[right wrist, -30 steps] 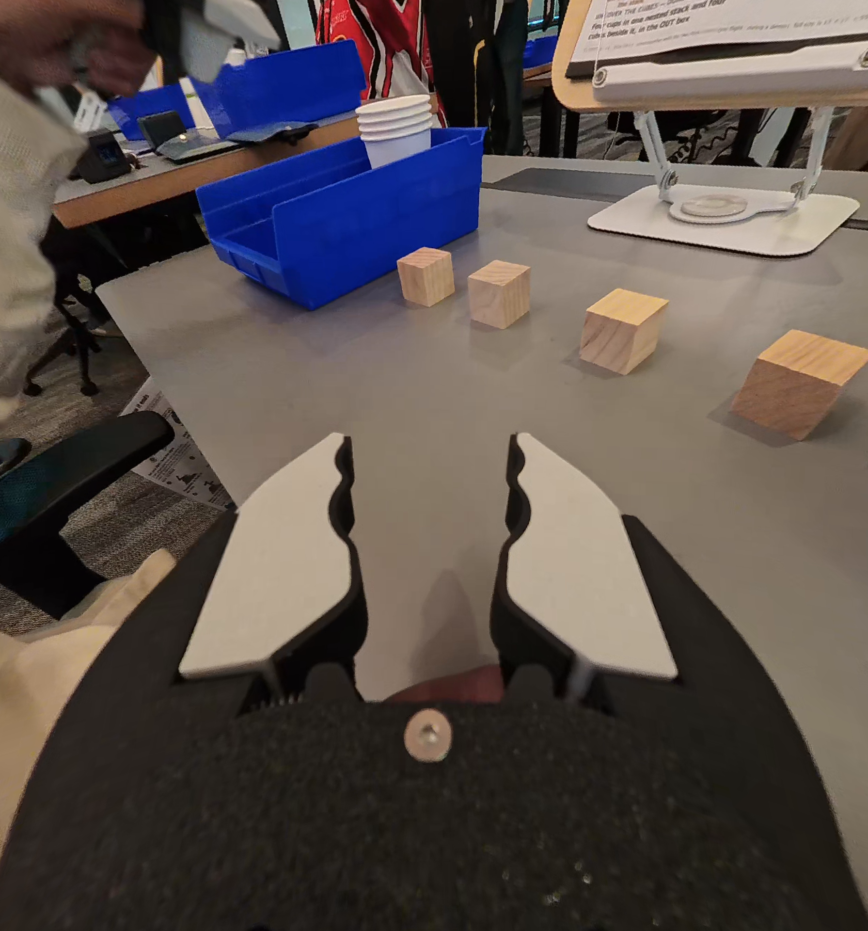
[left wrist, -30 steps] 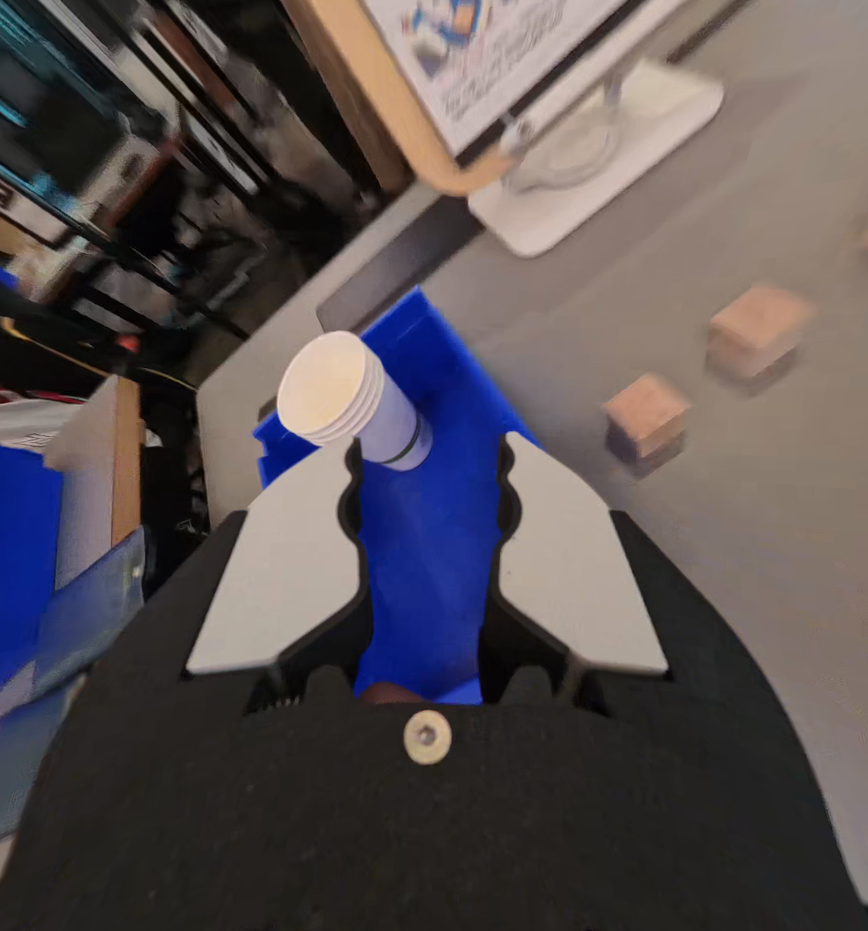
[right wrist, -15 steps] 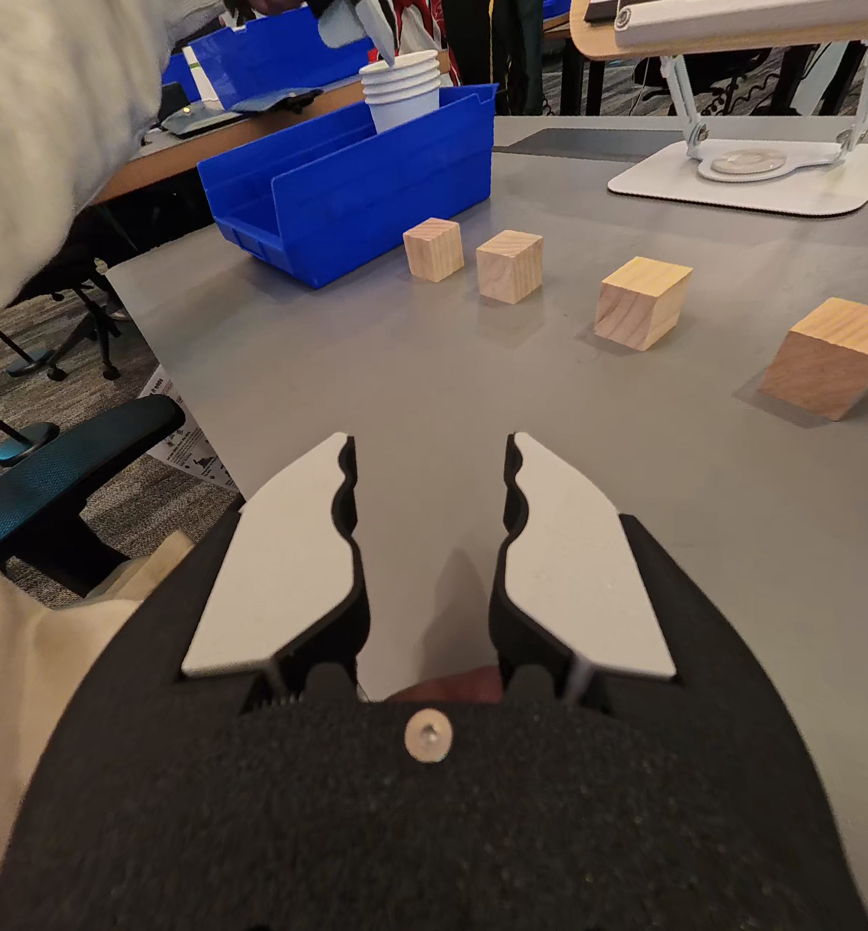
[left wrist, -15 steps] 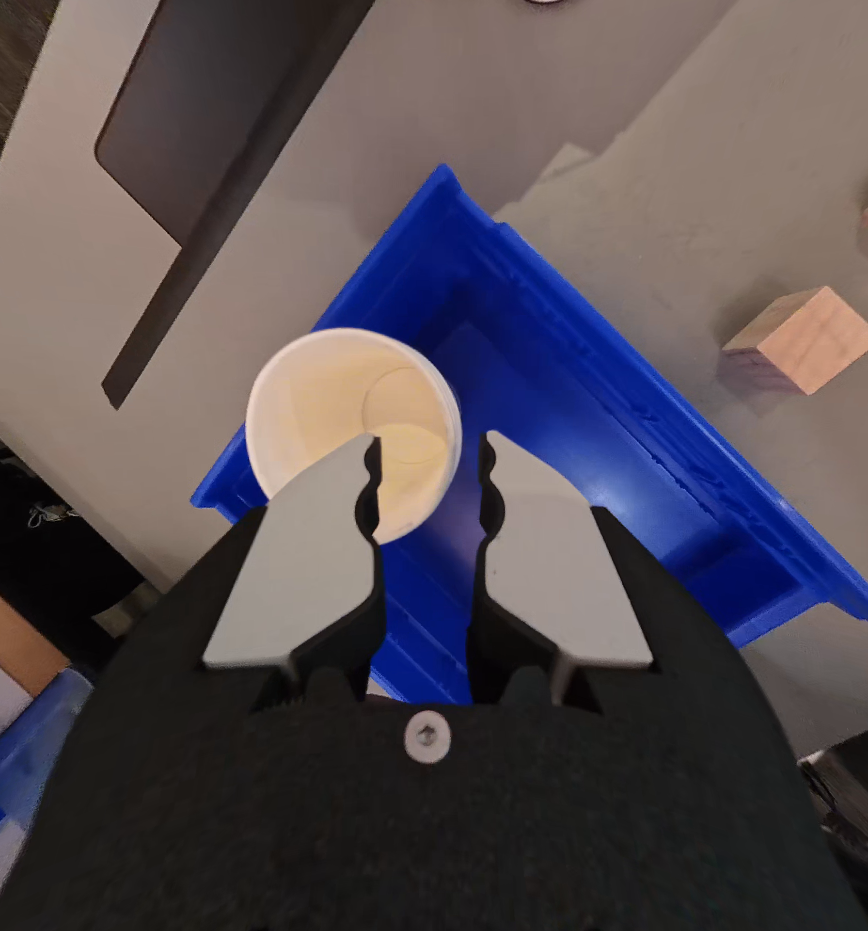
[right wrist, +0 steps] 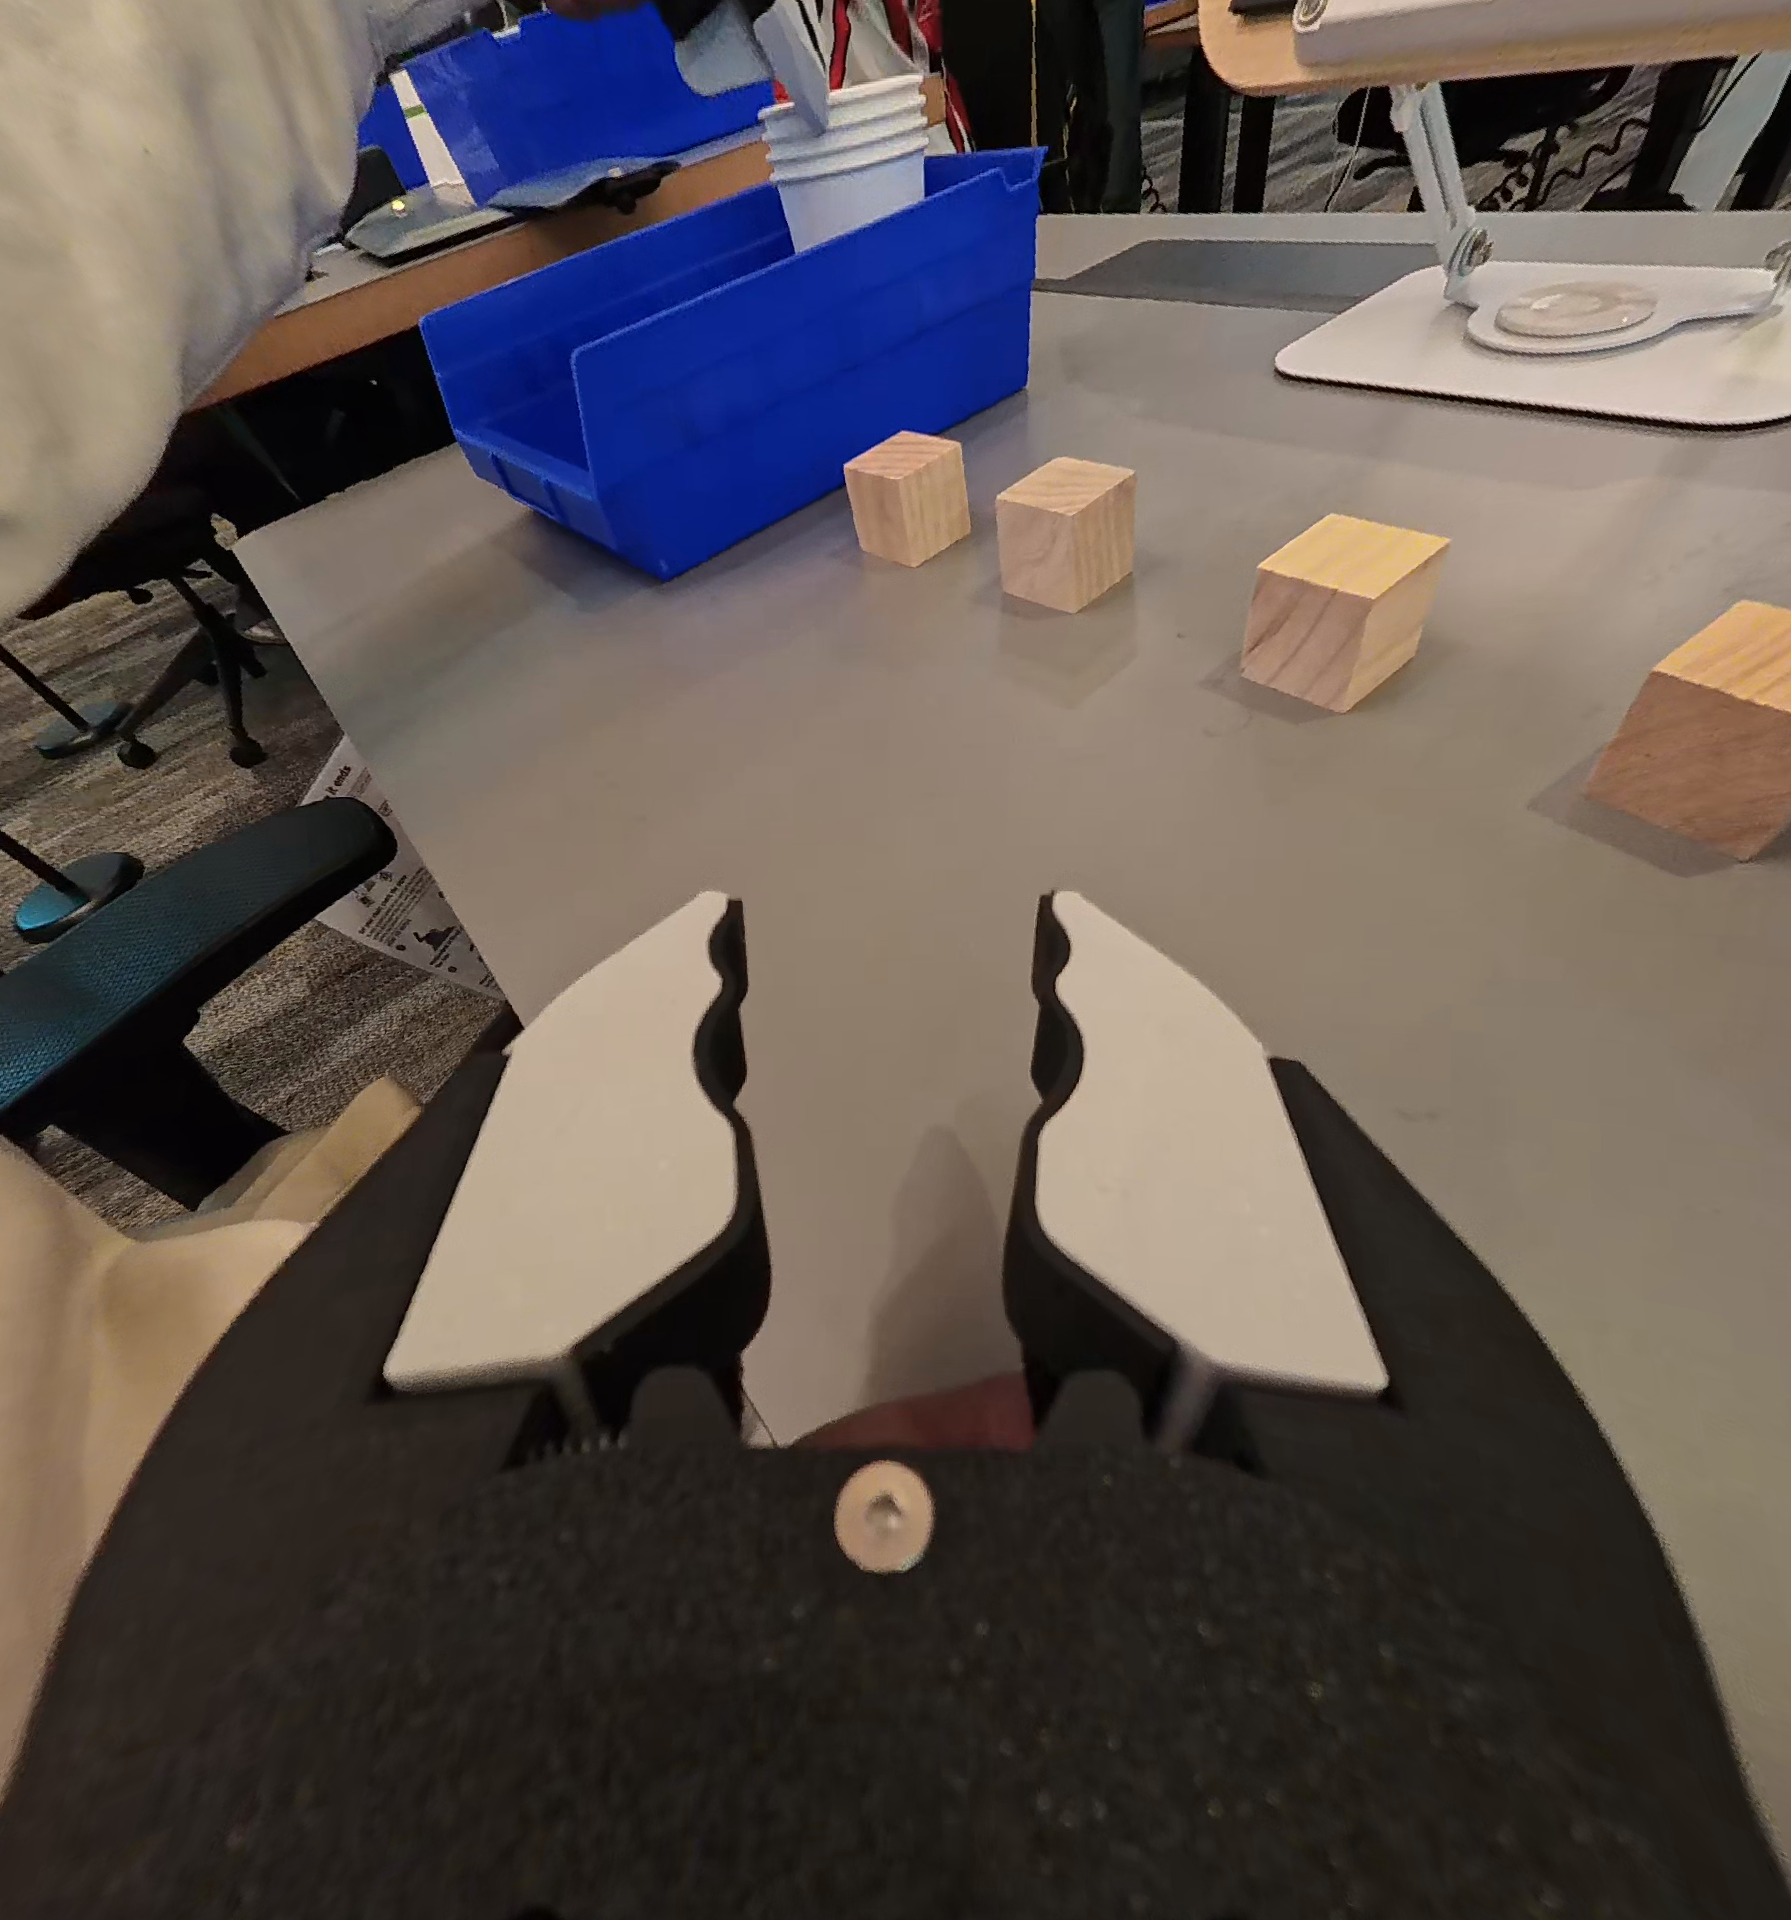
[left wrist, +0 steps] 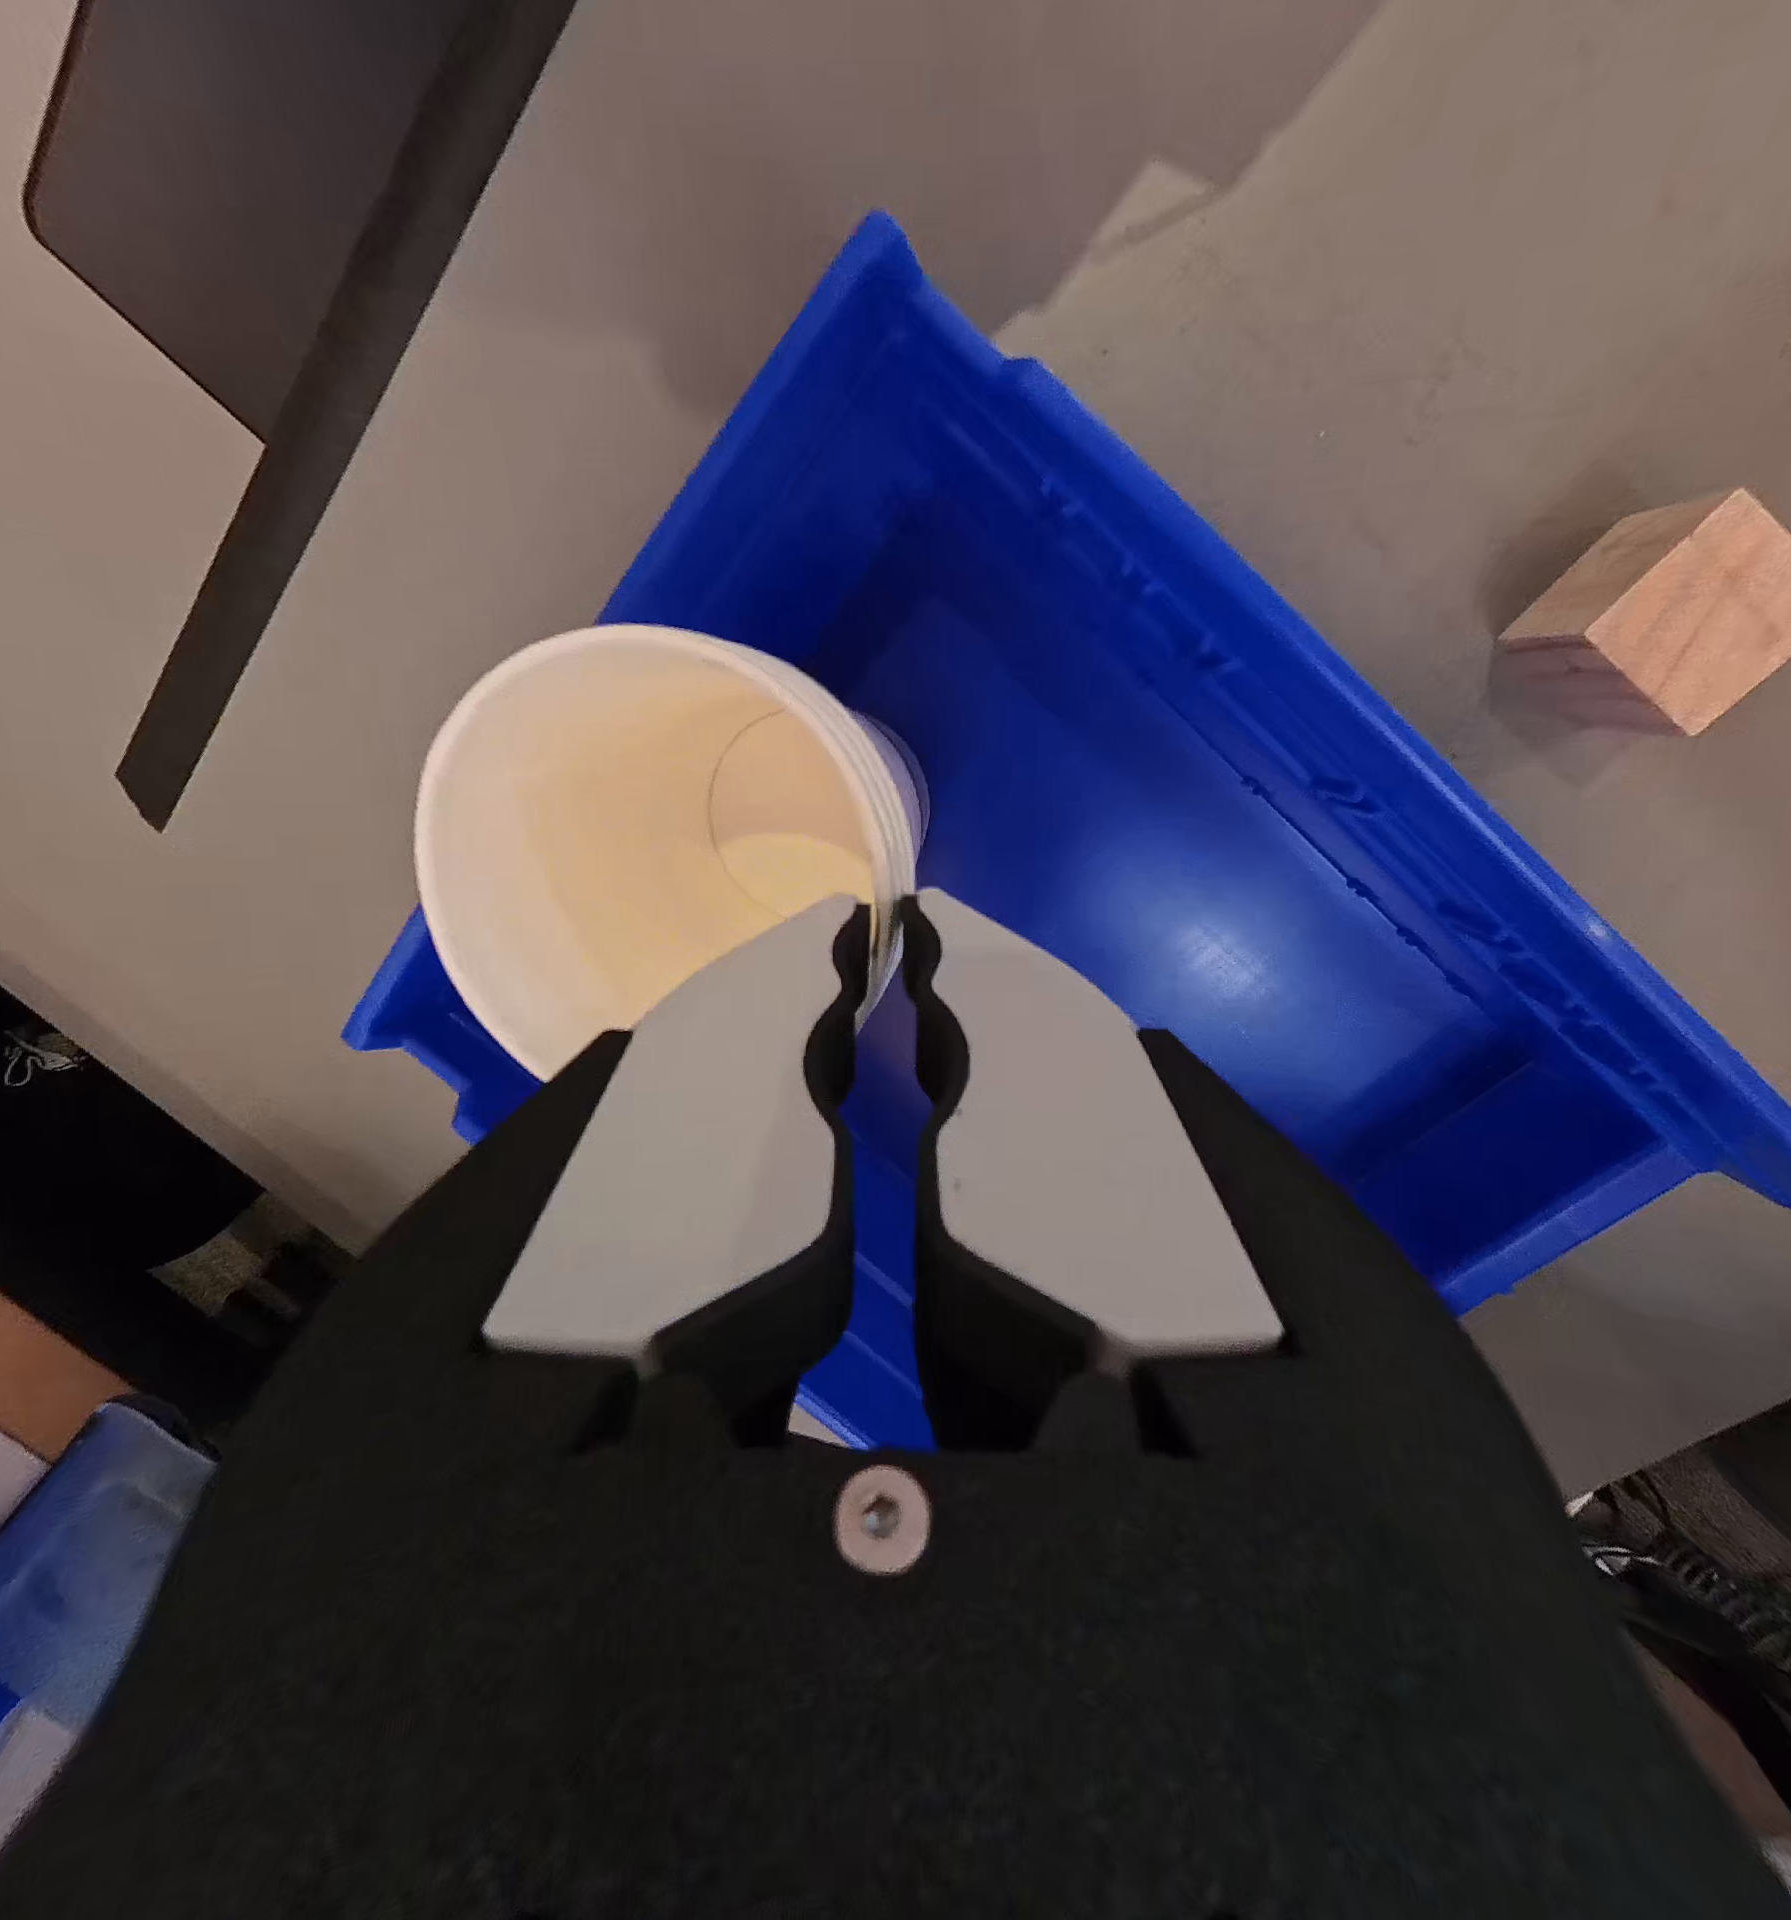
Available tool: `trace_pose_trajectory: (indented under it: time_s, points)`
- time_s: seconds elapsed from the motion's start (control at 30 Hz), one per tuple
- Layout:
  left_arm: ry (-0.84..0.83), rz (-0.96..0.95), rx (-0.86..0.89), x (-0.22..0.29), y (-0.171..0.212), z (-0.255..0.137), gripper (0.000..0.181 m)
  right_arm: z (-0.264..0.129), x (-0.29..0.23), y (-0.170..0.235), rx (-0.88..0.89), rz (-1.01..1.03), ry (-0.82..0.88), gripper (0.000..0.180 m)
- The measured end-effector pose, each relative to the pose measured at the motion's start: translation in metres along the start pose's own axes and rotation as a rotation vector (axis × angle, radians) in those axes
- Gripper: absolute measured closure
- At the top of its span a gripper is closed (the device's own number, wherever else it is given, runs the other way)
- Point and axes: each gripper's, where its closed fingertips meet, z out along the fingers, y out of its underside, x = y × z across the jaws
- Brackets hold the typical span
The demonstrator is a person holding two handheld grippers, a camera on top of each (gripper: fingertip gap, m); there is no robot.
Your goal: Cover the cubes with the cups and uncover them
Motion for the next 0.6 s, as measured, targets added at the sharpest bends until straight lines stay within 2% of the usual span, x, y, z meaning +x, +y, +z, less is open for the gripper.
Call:
trace_pose_trajectory:
  time_s: [0.03,0.6]
  points:
    - [0.000,0.001,-0.002,0.000,0.001,0.000,0.172,0.001,0.000,0.001,-0.006,0.000,-0.001,0.127]
    - [0.106,-0.015,-0.007,0.012,0.007,-0.003,0.177,0.004,-0.006,0.009,-0.055,-0.025,-0.020,0.129]
